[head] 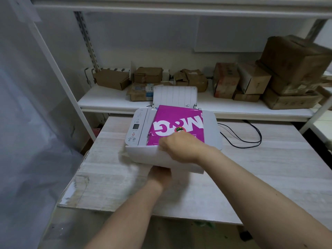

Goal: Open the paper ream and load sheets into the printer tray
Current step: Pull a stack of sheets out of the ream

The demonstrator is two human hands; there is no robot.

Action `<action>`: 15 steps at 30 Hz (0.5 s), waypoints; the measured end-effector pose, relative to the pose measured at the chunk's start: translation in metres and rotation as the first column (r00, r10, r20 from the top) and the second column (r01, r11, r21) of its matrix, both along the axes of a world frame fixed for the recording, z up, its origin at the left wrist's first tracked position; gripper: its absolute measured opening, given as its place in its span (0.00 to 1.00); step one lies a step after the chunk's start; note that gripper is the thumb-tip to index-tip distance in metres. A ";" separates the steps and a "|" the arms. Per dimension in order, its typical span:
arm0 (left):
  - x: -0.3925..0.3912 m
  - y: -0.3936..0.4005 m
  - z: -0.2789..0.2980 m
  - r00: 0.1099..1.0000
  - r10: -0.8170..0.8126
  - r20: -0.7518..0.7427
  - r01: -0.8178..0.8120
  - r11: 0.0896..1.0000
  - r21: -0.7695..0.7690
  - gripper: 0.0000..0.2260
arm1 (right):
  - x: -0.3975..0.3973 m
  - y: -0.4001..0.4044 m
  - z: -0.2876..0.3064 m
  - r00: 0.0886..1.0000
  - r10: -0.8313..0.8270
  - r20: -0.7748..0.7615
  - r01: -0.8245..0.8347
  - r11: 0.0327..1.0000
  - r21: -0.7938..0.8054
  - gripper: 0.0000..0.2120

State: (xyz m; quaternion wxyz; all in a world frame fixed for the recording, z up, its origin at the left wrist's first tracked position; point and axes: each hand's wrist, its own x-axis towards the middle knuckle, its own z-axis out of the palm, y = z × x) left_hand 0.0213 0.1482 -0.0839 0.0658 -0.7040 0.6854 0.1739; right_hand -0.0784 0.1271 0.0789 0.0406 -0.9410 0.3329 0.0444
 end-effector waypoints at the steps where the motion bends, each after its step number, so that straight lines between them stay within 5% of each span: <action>1: 0.000 0.000 0.002 0.998 0.034 -0.049 -0.035 0.999 -0.023 0.18 | 0.002 -0.002 0.011 1.000 -0.012 0.017 0.012 1.000 -0.024 0.07; 9: -0.011 -0.003 0.054 0.861 0.276 -0.427 -0.259 0.961 0.099 0.17 | 0.001 -0.014 0.041 0.993 -0.057 0.103 0.066 0.994 -0.083 0.07; 11: -0.010 -0.001 0.063 0.714 0.389 -0.582 -0.351 0.918 0.183 0.14 | -0.001 -0.016 0.052 0.990 -0.065 0.126 0.076 0.993 -0.085 0.06; 15: -0.014 0.004 0.088 0.252 0.590 -0.767 -0.419 0.781 0.463 0.11 | -0.008 -0.018 0.087 0.972 -0.063 0.225 0.089 0.990 -0.108 0.08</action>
